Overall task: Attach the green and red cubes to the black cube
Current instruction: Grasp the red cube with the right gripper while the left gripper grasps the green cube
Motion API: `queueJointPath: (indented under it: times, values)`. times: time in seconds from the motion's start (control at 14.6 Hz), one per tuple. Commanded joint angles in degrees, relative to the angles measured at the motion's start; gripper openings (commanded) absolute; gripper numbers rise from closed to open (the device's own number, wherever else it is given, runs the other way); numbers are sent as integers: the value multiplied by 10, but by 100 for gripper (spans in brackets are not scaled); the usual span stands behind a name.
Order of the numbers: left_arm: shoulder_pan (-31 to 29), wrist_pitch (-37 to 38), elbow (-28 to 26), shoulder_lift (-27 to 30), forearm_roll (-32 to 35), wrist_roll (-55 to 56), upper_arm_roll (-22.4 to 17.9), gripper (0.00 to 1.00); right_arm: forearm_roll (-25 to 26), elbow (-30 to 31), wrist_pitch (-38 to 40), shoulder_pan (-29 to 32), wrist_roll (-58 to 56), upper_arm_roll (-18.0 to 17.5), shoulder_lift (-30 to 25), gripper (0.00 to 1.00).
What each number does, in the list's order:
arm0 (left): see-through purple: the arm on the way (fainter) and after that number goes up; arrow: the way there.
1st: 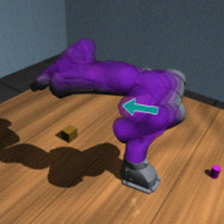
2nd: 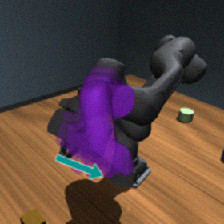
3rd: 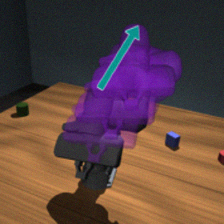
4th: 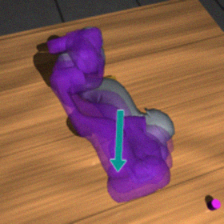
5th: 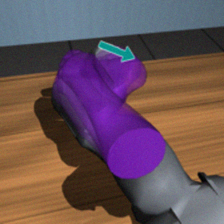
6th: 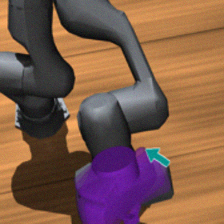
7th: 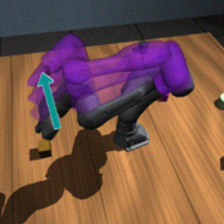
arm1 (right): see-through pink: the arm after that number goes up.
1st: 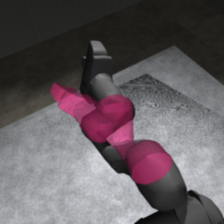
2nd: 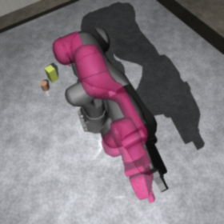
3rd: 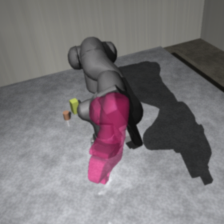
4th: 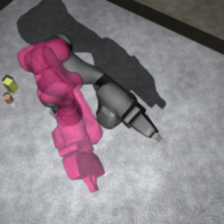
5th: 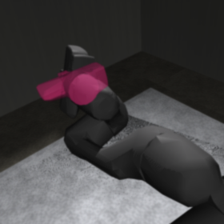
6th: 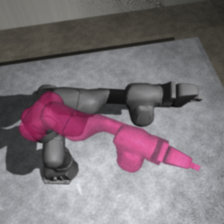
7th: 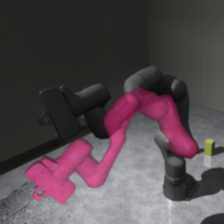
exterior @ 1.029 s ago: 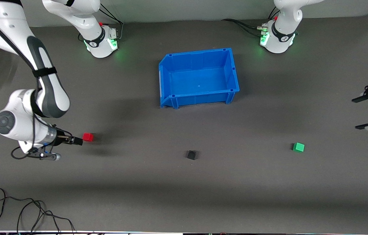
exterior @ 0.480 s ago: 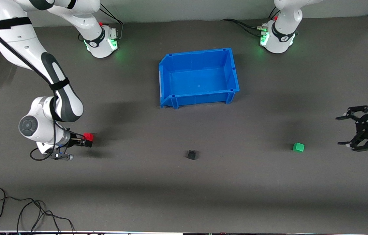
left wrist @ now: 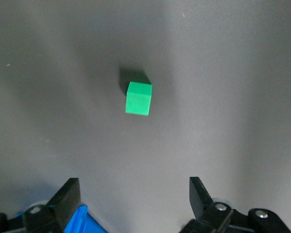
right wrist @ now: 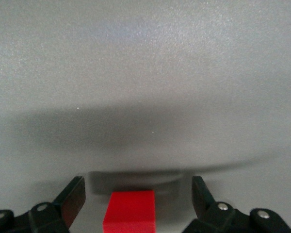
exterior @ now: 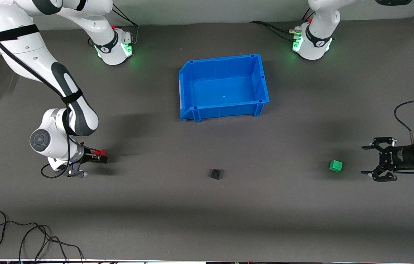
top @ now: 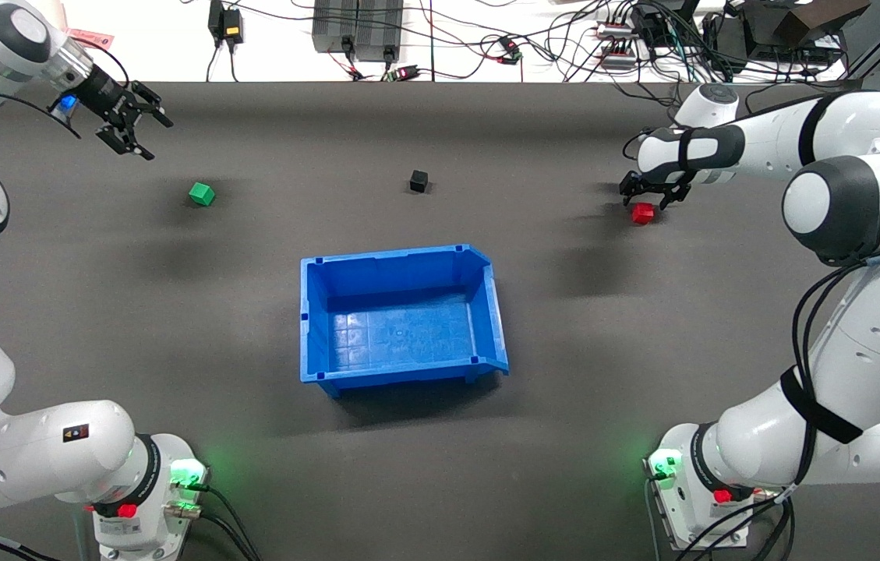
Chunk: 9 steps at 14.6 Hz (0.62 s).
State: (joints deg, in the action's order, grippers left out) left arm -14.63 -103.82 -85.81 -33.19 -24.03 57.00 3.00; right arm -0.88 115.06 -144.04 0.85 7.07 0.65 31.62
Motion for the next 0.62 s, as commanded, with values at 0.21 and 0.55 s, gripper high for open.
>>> queueJointPath:
  times: [0.21, 0.55]
  values:
    - [11, -81, -18, -49, -8, -38, 0, 100, -12, 14, -12, -2, -5, 1, -7, 79]
    - [13, -159, -47, -73, -8, -45, 13, 100, -12, 18, -17, -2, -5, 1, -7, 69]
